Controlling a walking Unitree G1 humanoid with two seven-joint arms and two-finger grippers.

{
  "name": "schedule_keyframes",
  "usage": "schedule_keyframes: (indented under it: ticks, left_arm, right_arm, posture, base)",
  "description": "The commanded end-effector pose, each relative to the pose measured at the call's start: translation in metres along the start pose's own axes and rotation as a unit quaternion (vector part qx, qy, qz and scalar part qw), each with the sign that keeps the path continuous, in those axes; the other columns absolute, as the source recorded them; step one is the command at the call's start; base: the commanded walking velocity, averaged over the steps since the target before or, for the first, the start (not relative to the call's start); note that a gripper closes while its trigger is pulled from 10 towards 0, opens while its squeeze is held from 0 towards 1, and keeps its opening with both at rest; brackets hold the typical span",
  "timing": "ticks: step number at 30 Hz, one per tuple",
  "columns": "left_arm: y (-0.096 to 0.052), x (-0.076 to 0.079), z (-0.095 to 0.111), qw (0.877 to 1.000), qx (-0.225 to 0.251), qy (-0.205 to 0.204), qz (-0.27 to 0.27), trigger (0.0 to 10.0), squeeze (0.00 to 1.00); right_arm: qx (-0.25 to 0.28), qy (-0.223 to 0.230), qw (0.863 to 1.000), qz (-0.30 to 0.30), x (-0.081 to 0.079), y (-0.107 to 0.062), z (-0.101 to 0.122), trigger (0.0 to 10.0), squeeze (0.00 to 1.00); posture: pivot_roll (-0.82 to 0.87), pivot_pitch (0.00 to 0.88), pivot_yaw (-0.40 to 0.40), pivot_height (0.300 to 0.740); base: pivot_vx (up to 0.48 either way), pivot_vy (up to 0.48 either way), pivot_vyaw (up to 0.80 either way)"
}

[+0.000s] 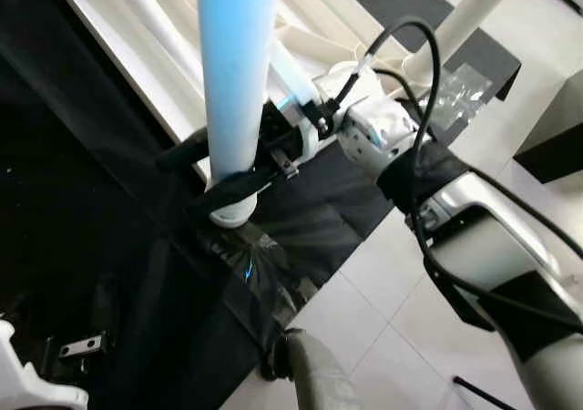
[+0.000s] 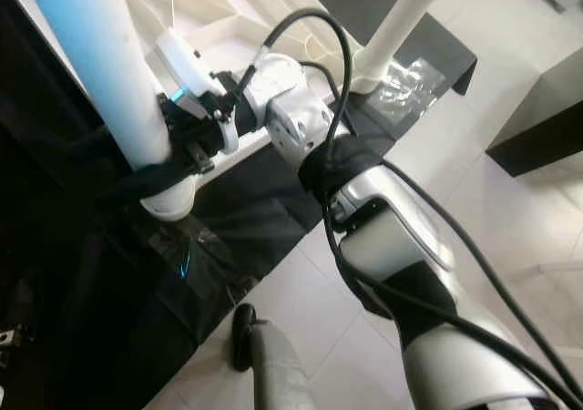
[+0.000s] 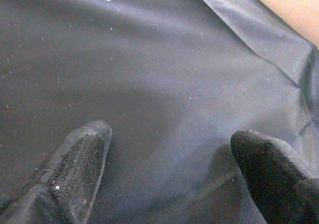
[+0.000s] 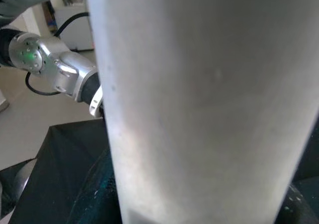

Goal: Building children table

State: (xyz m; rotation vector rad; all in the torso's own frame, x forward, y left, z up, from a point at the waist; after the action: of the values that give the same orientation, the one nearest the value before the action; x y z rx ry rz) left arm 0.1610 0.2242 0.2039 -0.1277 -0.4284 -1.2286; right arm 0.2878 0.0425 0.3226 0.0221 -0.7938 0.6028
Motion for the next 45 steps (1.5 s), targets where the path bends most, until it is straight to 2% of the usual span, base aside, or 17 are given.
schedule_keyframes:
  ticks: [1, 8, 9, 15, 20, 30, 32, 33, 34, 35, 36, 37, 38, 39, 41, 43, 45]
  left_arm:
    - [-0.004, -0.003, -0.003, 1.000, -0.008, -0.003, 0.008, 10.0, 0.00]
    - [-0.005, -0.001, -0.003, 1.000, -0.009, -0.006, 0.008, 10.0, 0.00]
    - [-0.005, -0.001, -0.003, 1.000, -0.008, -0.007, 0.009, 10.0, 0.00]
    - [-0.003, 0.001, -0.003, 1.000, -0.007, -0.010, 0.007, 10.0, 0.00]
    - [0.000, 0.002, -0.003, 1.000, -0.007, -0.013, 0.005, 10.0, 0.00]
    - [0.008, 0.004, -0.002, 1.000, -0.004, -0.021, 0.004, 10.0, 0.00]
    - [0.010, 0.004, 0.000, 1.000, 0.001, -0.021, 0.002, 10.0, 0.00]
    - [0.014, 0.003, 0.004, 1.000, 0.010, -0.012, -0.002, 10.0, 0.00]
    - [0.014, 0.003, 0.004, 1.000, 0.010, -0.012, -0.002, 10.0, 0.00]
    - [0.019, 0.000, 0.009, 1.000, 0.021, -0.003, -0.005, 10.0, 0.00]
    - [0.019, 0.000, 0.009, 1.000, 0.021, -0.003, -0.005, 10.0, 0.00]
    - [0.027, -0.005, 0.019, 0.999, 0.041, 0.013, -0.011, 10.0, 0.00]
    - [0.027, -0.005, 0.019, 0.999, 0.041, 0.013, -0.011, 10.0, 0.00]
    - [0.036, -0.008, 0.029, 0.998, 0.061, 0.027, -0.016, 10.0, 0.00]
    - [0.036, -0.008, 0.029, 0.998, 0.061, 0.027, -0.016, 10.0, 0.00]
    - [0.052, -0.010, 0.049, 0.994, 0.095, 0.046, -0.034, 10.0, 0.00]
    - [0.052, -0.010, 0.049, 0.994, 0.095, 0.046, -0.034, 10.0, 0.00]
  right_arm:
    - [-0.019, 0.037, 0.999, 0.024, -0.017, 0.002, -0.019, 10.0, 0.00]
    - [-0.005, 0.073, 0.996, 0.044, -0.034, 0.001, -0.019, 10.0, 0.00]
    - [-0.006, 0.087, 0.995, 0.051, -0.042, -0.002, -0.022, 10.0, 0.00]
    - [-0.004, 0.104, 0.994, 0.036, -0.046, -0.006, -0.027, 10.0, 0.00]
    - [-0.032, 0.108, 0.993, 0.025, -0.050, -0.010, -0.041, 10.0, 0.00]
    - [-0.107, 0.168, 0.979, -0.050, -0.053, -0.016, -0.066, 10.0, 0.00]
    - [-0.129, 0.182, 0.971, -0.087, -0.051, -0.018, -0.071, 10.0, 0.00]
    - [-0.145, 0.199, 0.960, -0.136, -0.049, -0.020, -0.077, 10.0, 0.00]
    - [-0.145, 0.199, 0.960, -0.136, -0.049, -0.020, -0.077, 10.0, 0.00]
    - [-0.155, 0.225, 0.943, -0.192, -0.046, -0.023, -0.083, 10.0, 0.00]
    - [-0.155, 0.225, 0.943, -0.192, -0.046, -0.023, -0.083, 10.0, 0.00]
    - [-0.176, 0.236, 0.919, -0.261, -0.046, -0.025, -0.092, 10.0, 0.00]
    - [-0.176, 0.236, 0.919, -0.261, -0.046, -0.025, -0.092, 10.0, 0.00]
    - [-0.200, 0.225, 0.899, -0.317, -0.047, -0.026, -0.101, 10.0, 0.00]
    - [-0.200, 0.225, 0.899, -0.317, -0.047, -0.026, -0.101, 10.0, 0.00]
    - [-0.240, 0.212, 0.851, -0.417, -0.057, -0.017, -0.115, 10.0, 0.00]
    - [-0.240, 0.212, 0.851, -0.417, -0.057, -0.017, -0.115, 10.0, 0.00]
  posture:
    - [0.09, 0.550, -0.240, 0.740]
    - [0.08, 0.546, -0.248, 0.740]
    - [0.08, 0.546, -0.248, 0.740]
    - [0.07, 0.531, -0.248, 0.740]
    - [0.05, 0.520, -0.248, 0.740]
    - [0.01, 0.479, -0.253, 0.740]
    - [0.00, 0.463, -0.253, 0.740]
    - [0.00, 0.448, -0.255, 0.740]
    - [0.00, 0.448, -0.255, 0.740]
    - [0.00, 0.435, -0.252, 0.740]
    - [0.00, 0.435, -0.252, 0.740]
    - [-0.01, 0.419, -0.242, 0.740]
    - [-0.01, 0.419, -0.242, 0.740]
    - [-0.01, 0.409, -0.238, 0.740]
    - [-0.01, 0.409, -0.238, 0.740]
    - [-0.01, 0.391, -0.227, 0.740]
    - [-0.01, 0.391, -0.227, 0.740]
  base:
    - [0.000, 0.000, 0.00]
    - [0.000, 0.000, 0.00]
    - [0.000, 0.000, 0.00]
    - [0.000, 0.000, 0.00]
    - [0.000, 0.000, 0.00]
    - [0.000, 0.000, 0.00]
    - [0.000, 0.000, 0.00]
    - [0.000, 0.000, 0.00]
    - [0.000, 0.000, 0.00]
    - [0.000, 0.000, 0.00]
    - [0.000, 0.000, 0.00]
    - [0.000, 0.000, 0.00]
    - [0.000, 0.000, 0.00]
    - [0.000, 0.000, 0.00]
    - [0.000, 0.000, 0.00]
    - [0.000, 0.000, 0.00]
    - [0.000, 0.000, 0.00]
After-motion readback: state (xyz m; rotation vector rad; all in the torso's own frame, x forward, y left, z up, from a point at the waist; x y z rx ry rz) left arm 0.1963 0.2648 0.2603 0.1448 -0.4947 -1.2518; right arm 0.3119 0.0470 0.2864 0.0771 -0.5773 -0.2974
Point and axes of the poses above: a point about 5 cm out from each wrist's last joint towards the gripper, its own y axis pointing out of the wrist towards the gripper, its own z axis along the axis of the wrist's last joint, x = y × z, the point moved 6 cm from there along y, pointing out of the wrist towards the gripper, and after that the axes turned 15 degrees about -y, right-handed, at the moved point
